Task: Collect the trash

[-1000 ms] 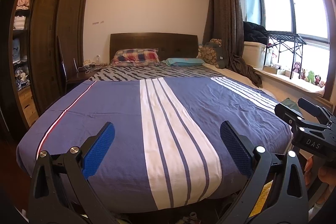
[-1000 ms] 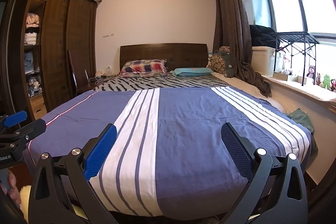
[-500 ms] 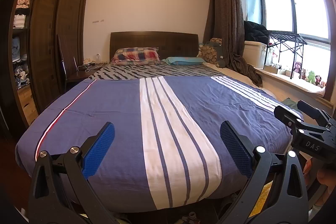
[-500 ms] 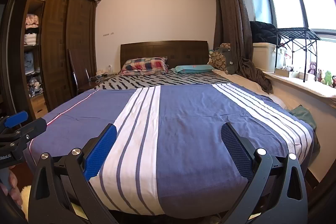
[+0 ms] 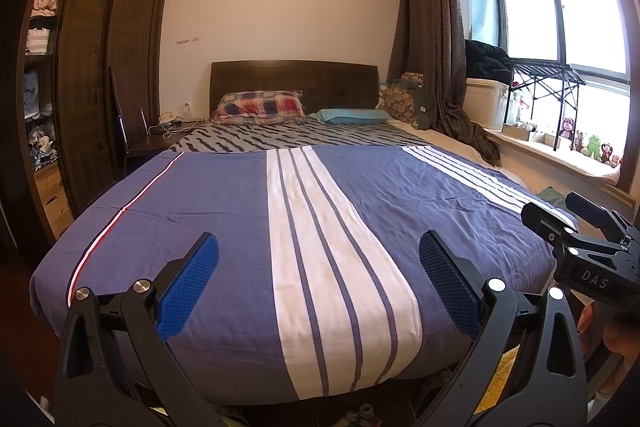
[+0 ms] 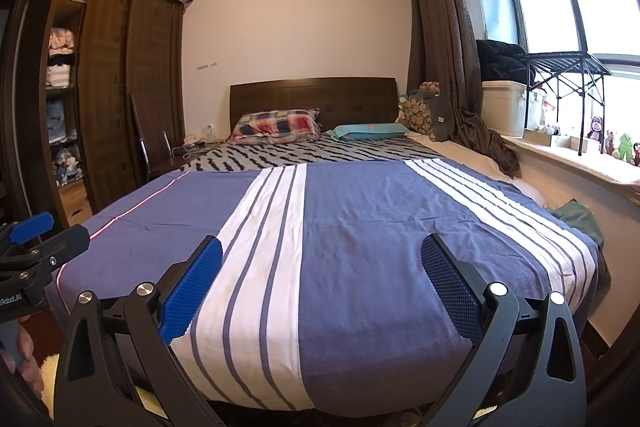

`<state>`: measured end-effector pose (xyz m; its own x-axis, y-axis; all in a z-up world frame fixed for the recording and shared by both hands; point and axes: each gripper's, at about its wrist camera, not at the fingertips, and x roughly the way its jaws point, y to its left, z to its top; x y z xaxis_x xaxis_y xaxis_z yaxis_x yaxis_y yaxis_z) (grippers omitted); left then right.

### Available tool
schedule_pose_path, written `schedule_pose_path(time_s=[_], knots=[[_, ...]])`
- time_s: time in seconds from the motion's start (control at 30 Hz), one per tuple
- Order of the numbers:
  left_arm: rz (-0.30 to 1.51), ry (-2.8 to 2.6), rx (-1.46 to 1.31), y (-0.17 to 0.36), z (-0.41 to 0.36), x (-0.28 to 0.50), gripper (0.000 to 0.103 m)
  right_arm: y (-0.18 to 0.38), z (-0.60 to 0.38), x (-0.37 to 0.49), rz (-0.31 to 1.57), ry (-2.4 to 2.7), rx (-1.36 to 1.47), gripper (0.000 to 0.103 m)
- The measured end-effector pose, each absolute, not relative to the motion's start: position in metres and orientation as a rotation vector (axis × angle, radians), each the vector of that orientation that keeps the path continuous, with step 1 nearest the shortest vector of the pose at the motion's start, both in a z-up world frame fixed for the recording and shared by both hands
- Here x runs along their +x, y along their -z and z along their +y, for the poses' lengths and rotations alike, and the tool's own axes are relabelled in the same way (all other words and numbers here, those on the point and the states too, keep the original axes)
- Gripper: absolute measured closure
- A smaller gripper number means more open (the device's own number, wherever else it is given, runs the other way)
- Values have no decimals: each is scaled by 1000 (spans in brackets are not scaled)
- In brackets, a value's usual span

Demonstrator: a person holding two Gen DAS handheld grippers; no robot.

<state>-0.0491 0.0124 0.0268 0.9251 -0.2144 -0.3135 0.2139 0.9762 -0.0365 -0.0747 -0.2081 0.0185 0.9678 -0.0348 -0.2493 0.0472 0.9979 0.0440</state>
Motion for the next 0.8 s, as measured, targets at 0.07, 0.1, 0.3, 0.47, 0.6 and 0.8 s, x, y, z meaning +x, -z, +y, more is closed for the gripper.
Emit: schedule_pose_path(time_s=[0.07, 0.1, 0.3, 0.47, 0.6, 0.8], knots=[[322, 219, -2, -27, 12, -49, 8, -19, -208, -75, 251, 40, 50, 3], [322, 219, -1, -27, 12, -49, 8, -18, -208, -75, 251, 38, 51, 3], [323, 218, -2, -27, 12, -48, 8, -17, -207, -74, 254, 35, 50, 3], [325, 213, -4, -26, 12, -47, 8, -16, -205, -73, 259, 32, 50, 3], [326, 211, -5, -25, 11, -47, 8, -16, -205, -73, 259, 31, 50, 3], [327, 208, -6, -25, 11, -46, 8, -15, -204, -72, 261, 29, 51, 3]])
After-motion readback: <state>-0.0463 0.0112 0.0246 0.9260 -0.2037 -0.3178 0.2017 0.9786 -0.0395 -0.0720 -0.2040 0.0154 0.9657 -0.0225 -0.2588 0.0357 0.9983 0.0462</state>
